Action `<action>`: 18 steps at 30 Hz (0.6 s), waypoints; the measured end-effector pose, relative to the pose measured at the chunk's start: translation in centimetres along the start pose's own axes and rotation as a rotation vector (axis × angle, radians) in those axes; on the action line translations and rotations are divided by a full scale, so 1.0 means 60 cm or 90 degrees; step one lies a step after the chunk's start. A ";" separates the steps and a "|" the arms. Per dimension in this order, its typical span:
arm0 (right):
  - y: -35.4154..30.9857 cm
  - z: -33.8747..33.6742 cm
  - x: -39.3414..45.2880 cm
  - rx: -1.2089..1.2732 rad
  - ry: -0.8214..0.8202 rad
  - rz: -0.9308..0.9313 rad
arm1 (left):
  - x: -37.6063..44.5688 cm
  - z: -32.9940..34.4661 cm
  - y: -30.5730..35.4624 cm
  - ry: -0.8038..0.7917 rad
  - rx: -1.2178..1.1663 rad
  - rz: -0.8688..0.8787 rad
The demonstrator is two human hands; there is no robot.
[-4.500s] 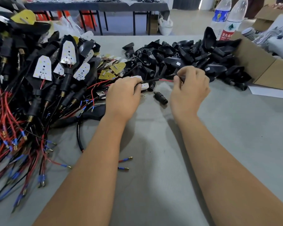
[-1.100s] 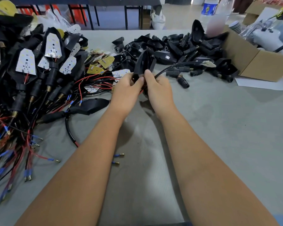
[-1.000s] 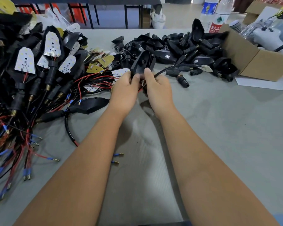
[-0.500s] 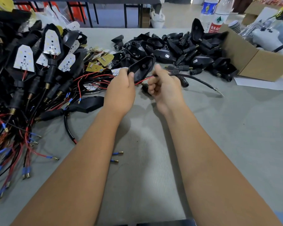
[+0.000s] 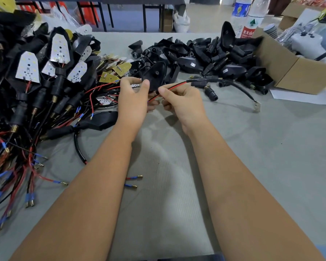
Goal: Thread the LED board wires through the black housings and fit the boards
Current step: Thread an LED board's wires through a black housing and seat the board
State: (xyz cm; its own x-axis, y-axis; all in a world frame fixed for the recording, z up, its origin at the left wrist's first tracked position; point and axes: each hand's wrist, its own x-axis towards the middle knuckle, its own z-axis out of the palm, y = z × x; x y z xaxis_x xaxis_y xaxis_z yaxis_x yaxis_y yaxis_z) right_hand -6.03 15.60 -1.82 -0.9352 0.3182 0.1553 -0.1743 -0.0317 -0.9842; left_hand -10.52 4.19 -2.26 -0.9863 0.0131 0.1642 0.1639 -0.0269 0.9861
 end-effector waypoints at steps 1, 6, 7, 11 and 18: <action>0.000 0.000 -0.001 0.008 0.007 0.002 | 0.000 -0.001 0.002 0.002 -0.039 -0.015; -0.008 0.004 -0.001 0.168 0.056 -0.006 | -0.003 -0.002 0.008 -0.016 -0.077 -0.035; -0.009 0.003 0.000 0.193 0.072 -0.010 | -0.005 -0.001 0.010 -0.024 -0.083 -0.036; -0.011 -0.004 0.003 0.246 0.135 -0.023 | -0.006 0.004 0.014 -0.034 -0.120 -0.056; -0.011 -0.006 0.006 0.280 0.147 -0.022 | -0.002 0.001 0.015 -0.070 -0.266 -0.104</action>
State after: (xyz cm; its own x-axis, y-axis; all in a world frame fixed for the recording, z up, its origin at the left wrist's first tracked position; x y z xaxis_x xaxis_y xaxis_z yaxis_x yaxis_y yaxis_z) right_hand -6.15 16.06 -1.16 -0.8424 0.5264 0.1151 -0.3637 -0.3980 -0.8422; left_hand -10.26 4.20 -1.40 -0.9872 0.1562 0.0309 -0.0374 -0.4162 0.9085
